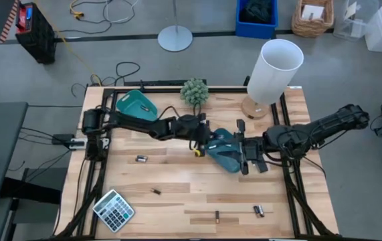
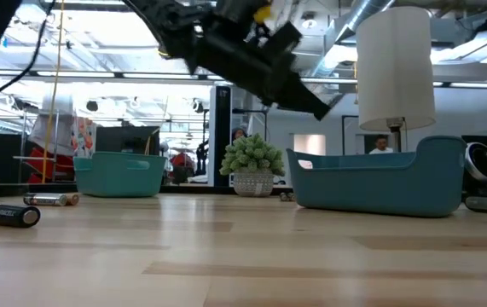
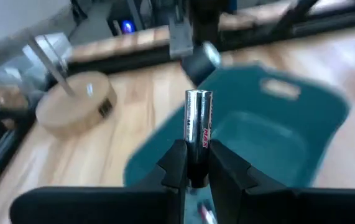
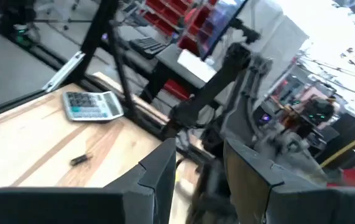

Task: Sort batteries
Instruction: Put the silver battery into the blue bin, then put the black battery into the green bin

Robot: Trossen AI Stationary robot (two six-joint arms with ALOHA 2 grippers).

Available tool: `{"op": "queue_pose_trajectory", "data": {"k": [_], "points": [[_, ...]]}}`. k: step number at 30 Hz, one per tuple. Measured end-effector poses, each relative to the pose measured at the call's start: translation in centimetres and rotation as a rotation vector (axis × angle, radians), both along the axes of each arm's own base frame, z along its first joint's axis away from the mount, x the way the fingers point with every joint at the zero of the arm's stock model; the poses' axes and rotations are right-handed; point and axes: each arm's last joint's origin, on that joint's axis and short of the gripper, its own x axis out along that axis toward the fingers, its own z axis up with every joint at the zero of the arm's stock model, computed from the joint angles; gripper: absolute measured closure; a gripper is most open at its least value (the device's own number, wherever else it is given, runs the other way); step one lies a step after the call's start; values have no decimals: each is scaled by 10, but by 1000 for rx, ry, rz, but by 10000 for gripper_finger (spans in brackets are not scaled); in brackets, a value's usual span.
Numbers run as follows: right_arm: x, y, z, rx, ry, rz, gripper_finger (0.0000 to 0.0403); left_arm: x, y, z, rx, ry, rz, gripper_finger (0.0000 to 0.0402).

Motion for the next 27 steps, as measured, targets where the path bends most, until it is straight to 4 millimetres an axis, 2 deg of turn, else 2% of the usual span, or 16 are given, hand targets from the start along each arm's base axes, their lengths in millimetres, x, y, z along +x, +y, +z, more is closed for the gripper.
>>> {"op": "queue_pose_trajectory", "data": {"k": [6, 12, 20, 27], "points": [[0, -5, -2, 3, 24, -19, 249, 15, 7, -2, 2, -17, -12, 363], [0, -5, -2, 9, 22, -22, 249, 15, 10, -4, -3, 4, -6, 361], [0, -5, -2, 51, 27, -22, 249, 15, 10, -4, -9, 2, -1, 283], [0, -5, -5, 44, 61, -25, 249, 15, 11, -4, -1, 6, 16, 237]]}}
